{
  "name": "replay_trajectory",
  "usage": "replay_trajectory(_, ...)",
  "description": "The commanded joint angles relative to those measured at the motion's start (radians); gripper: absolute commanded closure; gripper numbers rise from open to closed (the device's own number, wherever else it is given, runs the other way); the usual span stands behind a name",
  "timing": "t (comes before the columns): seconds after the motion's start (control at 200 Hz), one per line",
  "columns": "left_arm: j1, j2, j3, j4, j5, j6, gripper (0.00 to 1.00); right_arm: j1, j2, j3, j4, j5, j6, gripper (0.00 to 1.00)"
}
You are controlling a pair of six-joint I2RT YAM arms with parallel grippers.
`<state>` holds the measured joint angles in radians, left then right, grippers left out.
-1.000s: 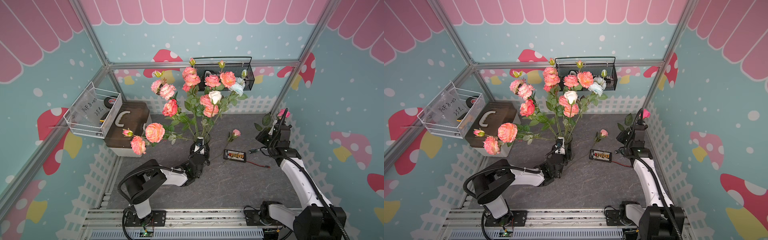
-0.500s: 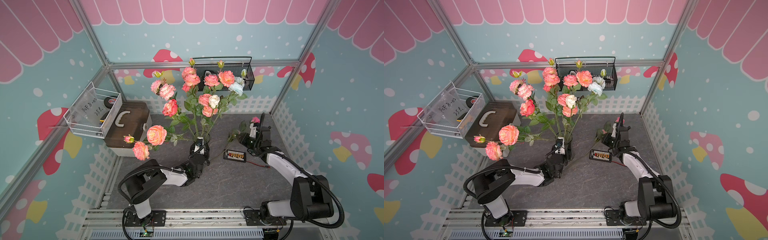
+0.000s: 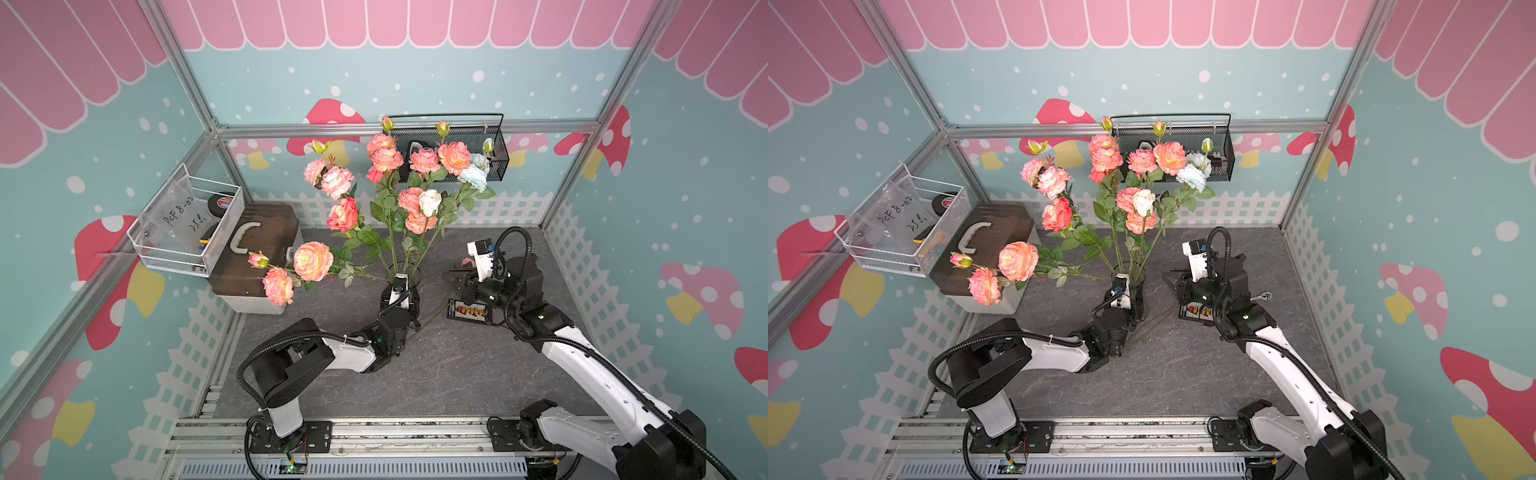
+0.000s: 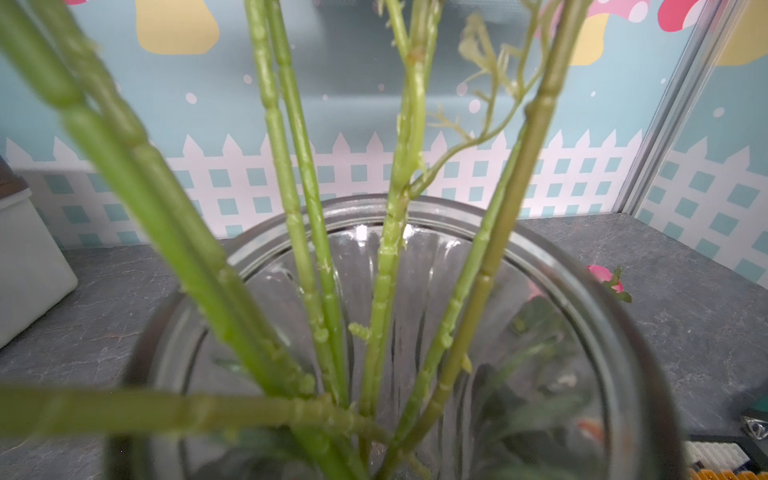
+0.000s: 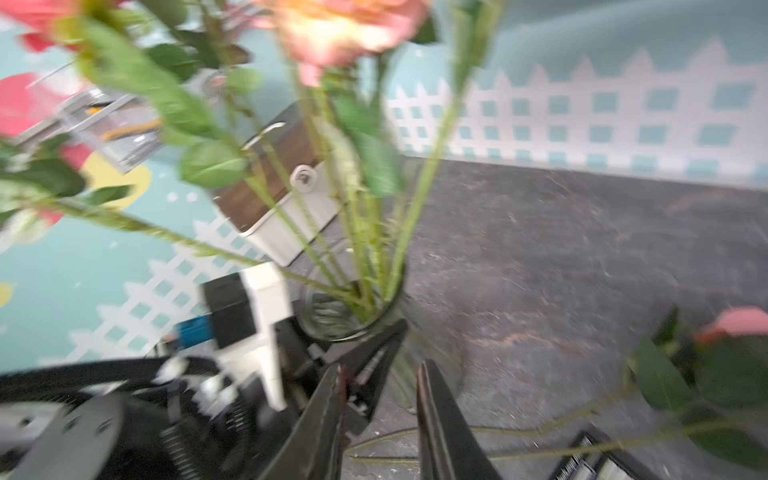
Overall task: Pick out pink flowers from the vase
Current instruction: Pick up the flower from the vase.
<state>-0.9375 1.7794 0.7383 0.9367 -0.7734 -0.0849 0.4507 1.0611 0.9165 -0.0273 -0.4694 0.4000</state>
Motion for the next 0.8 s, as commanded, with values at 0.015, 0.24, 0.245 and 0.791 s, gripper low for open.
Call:
replay_trajectory(0.015,-0.007,0.064,-0.03,-0.16,0.03,-0.041,1.0,0.086,0.014,0.135,-0.132,-0.092,-0.202,0.7)
replay_trajectory(0.24,-0.007,0.058,-0.031,-0.17,0.031,-0.049,1.0,0.221,0.204,0.396,-0.246,-0.051,-0.352,0.6)
replay_trajectory(0.245,-0.007,0.058,-0.03,-0.171,0.031,-0.049,1.0,0.223,0.209,0.402,-0.249,-0.052,-0.356,0.6)
replay_trajectory(0.791,-0.007,0.052,-0.031,-0.187,0.037,-0.027,1.0,0.378,0.56,0.726,-0.49,0.083,-0.608,0.51)
